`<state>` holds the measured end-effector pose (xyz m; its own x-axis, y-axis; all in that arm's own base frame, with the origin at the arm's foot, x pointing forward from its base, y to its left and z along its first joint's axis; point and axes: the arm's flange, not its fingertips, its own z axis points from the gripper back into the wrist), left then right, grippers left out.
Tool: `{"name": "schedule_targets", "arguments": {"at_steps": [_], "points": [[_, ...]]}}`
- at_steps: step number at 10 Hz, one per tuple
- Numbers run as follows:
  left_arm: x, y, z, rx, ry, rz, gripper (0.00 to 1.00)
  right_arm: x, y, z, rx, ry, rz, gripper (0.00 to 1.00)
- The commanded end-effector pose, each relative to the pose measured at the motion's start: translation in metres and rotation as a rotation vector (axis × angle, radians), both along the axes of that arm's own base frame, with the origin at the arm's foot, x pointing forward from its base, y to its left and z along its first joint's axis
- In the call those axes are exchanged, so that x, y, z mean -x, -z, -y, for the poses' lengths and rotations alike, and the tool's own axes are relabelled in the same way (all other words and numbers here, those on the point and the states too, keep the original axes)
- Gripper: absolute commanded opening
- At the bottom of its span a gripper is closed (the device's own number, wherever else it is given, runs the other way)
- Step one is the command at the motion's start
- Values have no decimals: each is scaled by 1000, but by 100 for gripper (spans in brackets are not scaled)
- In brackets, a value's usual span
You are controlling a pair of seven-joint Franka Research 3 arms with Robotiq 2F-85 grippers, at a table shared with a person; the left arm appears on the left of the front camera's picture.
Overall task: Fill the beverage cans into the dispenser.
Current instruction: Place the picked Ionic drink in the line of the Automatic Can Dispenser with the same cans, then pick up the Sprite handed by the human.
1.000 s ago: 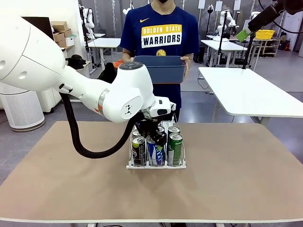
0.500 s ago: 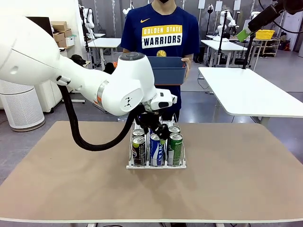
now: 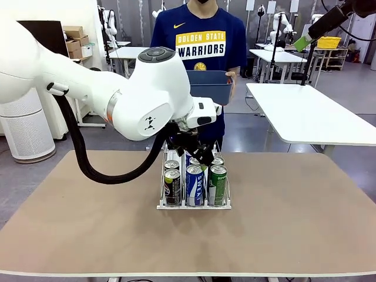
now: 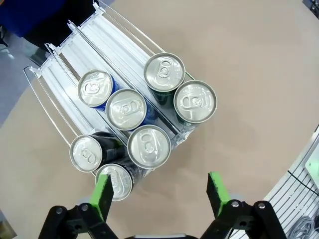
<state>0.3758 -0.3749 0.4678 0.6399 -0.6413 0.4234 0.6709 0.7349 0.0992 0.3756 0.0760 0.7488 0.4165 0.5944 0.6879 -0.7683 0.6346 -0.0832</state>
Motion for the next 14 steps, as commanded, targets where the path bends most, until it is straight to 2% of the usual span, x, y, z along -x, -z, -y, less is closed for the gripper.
{"name": "schedule_targets", "arguments": {"at_steps": [1,9,10,11,12,13,14], "points": [[-12,5,2,-14,11,-31,100,0,1,0,1,2,-1,100],[-10,7,4,-4,-2,-25,100,0,1,0,1,2,-1,100],[-4,1,-1,22,40,-123,100,0,1,0,1,2,-1,100],[-16,-4,-13,41,142,-119,100,0,1,0,1,2,-1,100],[-15,-19,-31,52,197,-120,100,0,1,0,1,2,-1,100],[1,-35,-46,79,243,-130,100,0,1,0,1,2,-1,100],[5,-48,-59,80,284,-91,100,0,1,0,1,2,-1,100]]}}
